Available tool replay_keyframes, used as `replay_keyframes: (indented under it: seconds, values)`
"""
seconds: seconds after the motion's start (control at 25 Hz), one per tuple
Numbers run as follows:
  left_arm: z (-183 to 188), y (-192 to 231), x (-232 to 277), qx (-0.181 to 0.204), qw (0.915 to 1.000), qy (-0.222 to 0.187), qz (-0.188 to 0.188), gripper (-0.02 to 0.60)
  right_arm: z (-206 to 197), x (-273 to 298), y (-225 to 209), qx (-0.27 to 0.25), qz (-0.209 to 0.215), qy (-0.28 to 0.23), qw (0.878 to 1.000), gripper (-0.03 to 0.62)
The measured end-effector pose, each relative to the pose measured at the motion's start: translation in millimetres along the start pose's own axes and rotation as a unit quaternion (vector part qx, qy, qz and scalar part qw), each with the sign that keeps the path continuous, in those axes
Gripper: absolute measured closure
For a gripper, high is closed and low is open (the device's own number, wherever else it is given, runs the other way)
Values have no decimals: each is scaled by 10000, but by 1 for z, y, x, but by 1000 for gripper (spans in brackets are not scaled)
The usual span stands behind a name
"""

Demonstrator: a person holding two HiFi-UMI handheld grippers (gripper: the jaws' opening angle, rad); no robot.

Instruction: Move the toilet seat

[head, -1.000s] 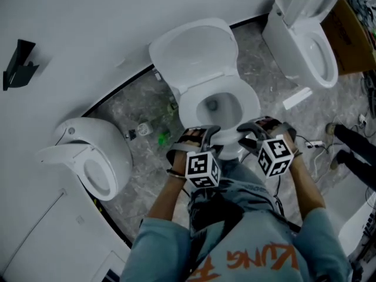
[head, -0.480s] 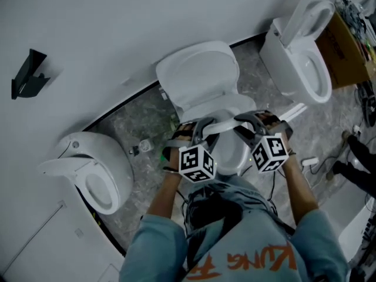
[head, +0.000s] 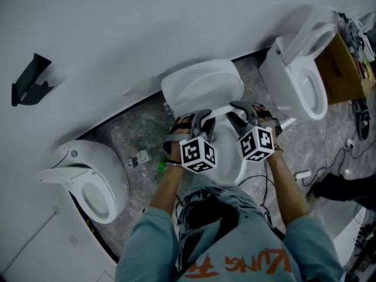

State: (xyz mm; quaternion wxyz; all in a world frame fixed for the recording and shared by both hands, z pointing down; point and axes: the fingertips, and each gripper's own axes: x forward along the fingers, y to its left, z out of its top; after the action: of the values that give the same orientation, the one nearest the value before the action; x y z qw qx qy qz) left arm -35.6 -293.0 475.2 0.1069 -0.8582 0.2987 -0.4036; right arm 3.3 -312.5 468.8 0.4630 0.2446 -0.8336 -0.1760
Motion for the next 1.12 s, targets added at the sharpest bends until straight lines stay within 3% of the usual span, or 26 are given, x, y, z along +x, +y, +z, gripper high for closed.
replay_keyframes:
  seconds: [0.28,0.48,0.92,1.08,1.12]
  values:
    - [-12,39,27,-180,9995,109,253,485,6,38,-33,223,100,19,9997,485]
    - [-20,63,44,-446,9983,-75,377,475,8,62,-52,376,65,112,9992,484]
    - [-34,87,64,-627,9976,-12,295,462,10,93,-70,487,113,436,9978,482]
    - [-35,87,63,-829,9963,65,237,457,9,90,-70,910,89,345,9952,474]
    - [-34,89,60,-930,9953,82,249,459,10,87,-71,1123,74,282,9932,422]
